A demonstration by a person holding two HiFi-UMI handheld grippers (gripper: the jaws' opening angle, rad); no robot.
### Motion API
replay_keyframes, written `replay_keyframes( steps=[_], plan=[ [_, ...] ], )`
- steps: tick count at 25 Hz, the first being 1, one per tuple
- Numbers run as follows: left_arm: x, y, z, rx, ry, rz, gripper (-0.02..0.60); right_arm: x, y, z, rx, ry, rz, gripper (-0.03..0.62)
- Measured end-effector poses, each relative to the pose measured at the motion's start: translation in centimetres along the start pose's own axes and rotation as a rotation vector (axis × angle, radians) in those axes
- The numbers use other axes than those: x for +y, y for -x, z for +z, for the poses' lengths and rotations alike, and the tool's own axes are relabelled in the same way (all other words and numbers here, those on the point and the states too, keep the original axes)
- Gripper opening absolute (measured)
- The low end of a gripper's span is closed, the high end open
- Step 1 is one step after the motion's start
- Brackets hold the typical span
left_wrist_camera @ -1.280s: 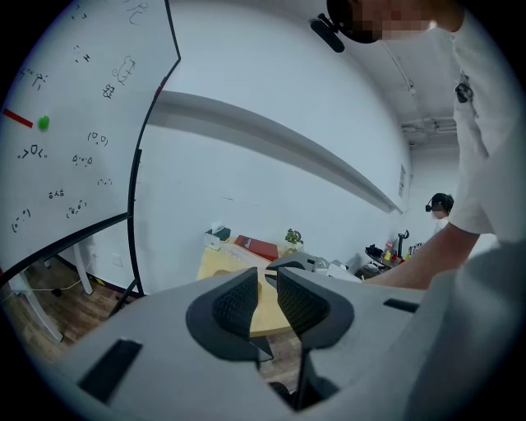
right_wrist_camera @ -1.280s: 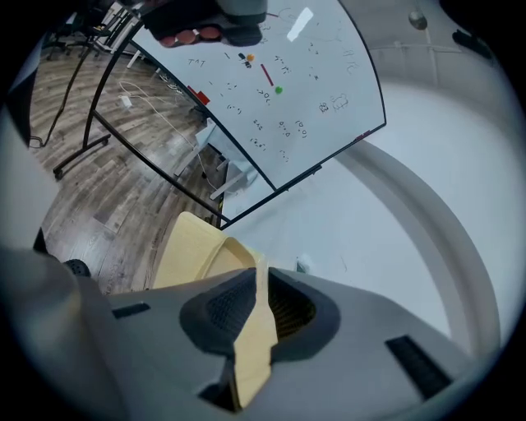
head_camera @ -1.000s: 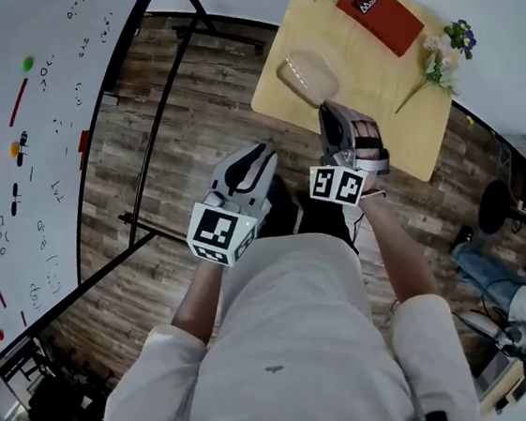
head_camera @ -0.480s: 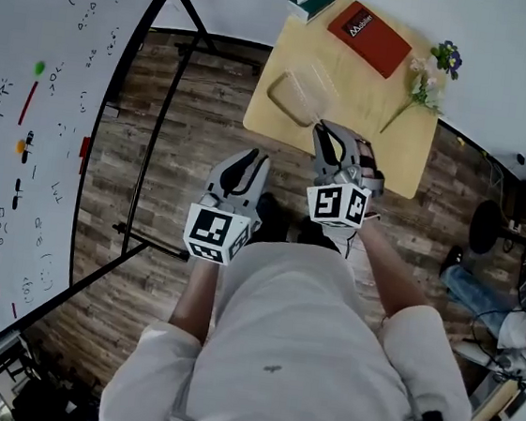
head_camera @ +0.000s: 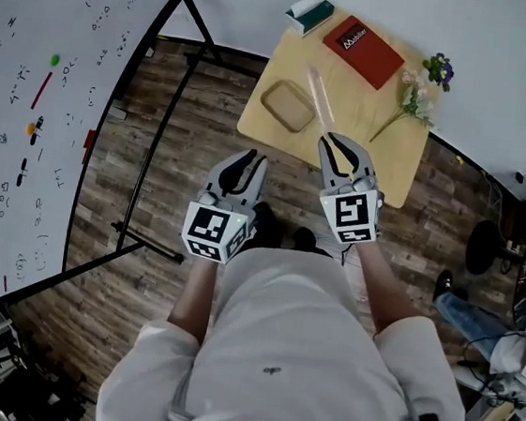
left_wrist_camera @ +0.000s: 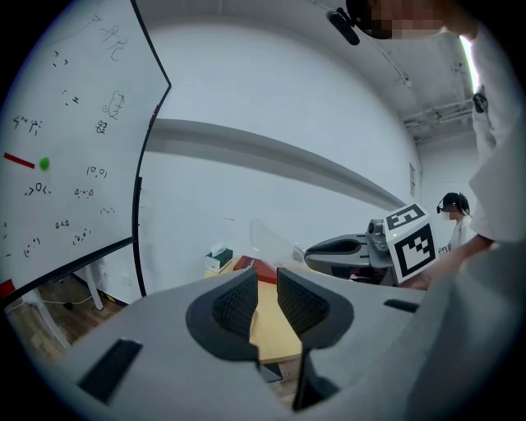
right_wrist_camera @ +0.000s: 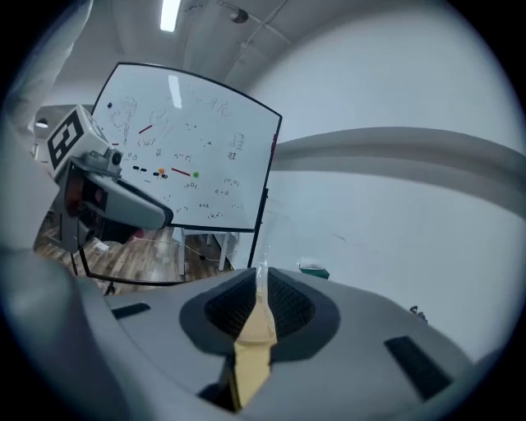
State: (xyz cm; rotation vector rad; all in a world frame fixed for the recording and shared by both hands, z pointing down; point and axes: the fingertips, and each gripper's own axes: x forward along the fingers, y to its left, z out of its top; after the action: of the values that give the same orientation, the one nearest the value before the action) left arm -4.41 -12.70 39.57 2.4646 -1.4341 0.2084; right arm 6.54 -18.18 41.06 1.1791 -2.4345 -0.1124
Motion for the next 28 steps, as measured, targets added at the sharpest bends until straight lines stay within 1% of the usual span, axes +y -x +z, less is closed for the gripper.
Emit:
replay_keyframes(
  steps=[7,9,13,19,28],
  plan=[
    [-3.8,1.0,-0.2,-0.008,0.010,0.030,0.074,-0.6,4.6,-0.3,-0.049,-0.161,0.070,0.048],
    [-4.8,1.2,-0.5,-0.003,0.015,0.038,0.074,-0.7,5.9,-0.2,-0.063,-0.189,0.088,0.048],
    [-6.7,1.7,-1.1,0.005,0.027,0.051,0.072,-0.6,8.2,0.2,-0.091,-0.206,0.121,0.048],
    [-8.5,2.7,-1.4,-0.006,0.015,0.094,0.060,-0.4,11.4,1.0,-0.142,-0.229,0.166,0.048],
    [-11.6,4.6,-1.9,-0.029,0.002,0.138,0.043,1.2,14.6,-0.5,-0.148,-0.244,0.228,0.048]
  ],
)
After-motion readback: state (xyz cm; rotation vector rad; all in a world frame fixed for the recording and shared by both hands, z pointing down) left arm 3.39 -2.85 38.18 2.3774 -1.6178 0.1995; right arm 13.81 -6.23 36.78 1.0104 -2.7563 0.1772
